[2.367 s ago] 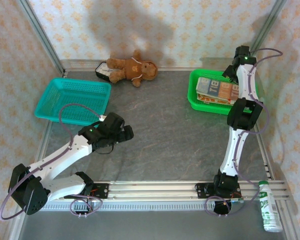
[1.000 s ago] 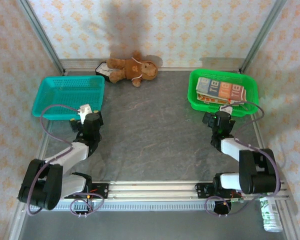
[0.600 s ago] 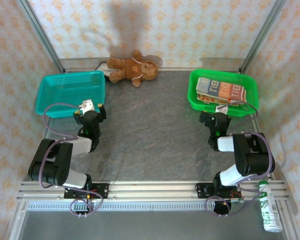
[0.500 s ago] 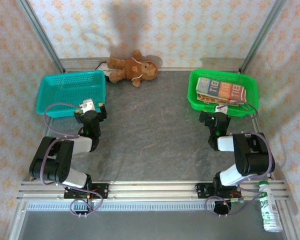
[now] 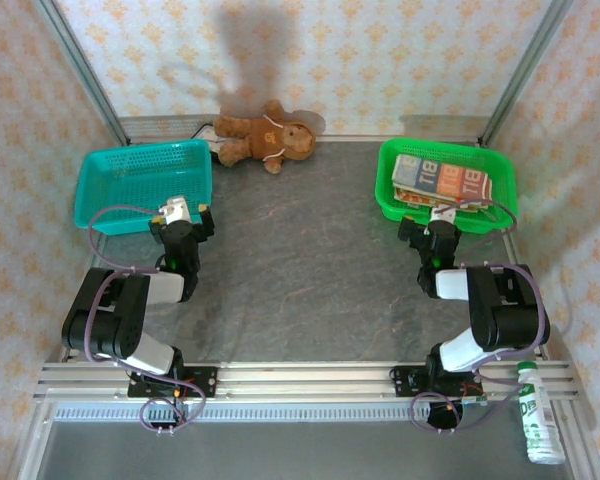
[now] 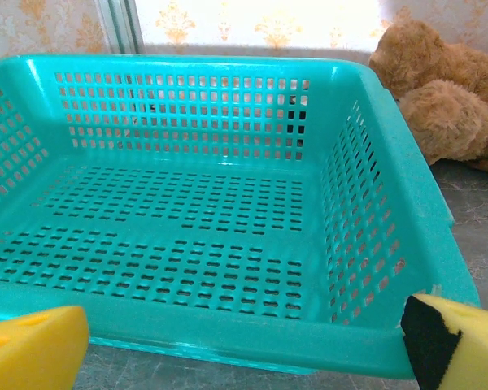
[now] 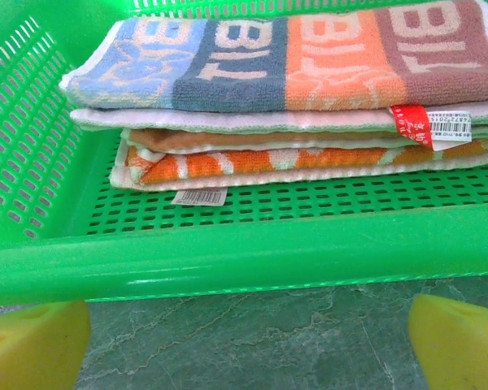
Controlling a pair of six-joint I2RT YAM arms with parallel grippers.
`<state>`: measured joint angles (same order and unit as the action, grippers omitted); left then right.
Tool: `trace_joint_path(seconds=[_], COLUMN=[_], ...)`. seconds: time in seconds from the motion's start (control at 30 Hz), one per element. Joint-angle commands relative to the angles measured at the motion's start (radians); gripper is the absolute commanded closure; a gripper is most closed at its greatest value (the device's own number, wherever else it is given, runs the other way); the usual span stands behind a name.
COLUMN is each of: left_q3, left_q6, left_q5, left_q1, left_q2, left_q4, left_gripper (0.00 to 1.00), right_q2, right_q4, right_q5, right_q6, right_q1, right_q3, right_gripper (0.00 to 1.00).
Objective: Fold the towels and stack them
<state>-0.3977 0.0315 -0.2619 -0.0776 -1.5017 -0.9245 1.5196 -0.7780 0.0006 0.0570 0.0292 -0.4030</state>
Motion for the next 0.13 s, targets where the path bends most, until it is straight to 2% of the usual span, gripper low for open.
trace_joint_path(seconds=[0.0,0.1], left_q3=[0.014,0.014], left_q6=[-0.034,-0.034], left_q5=[0.016,0.015], left_q1=[0.005,0.004], left_q2=[-0.025,-0.025], left_q4=[0.045,0.042], left_gripper=[0.00,0.00], right_q2=[0.005,0.002], right_q4=[0.000,-0.002], right_q5=[0.002,0.001], right_q6=[0.001,0.001], right_q1=[-0.006,-0.006], right_q3=[-0.017,-0.016], right_gripper=[0.01,0.01])
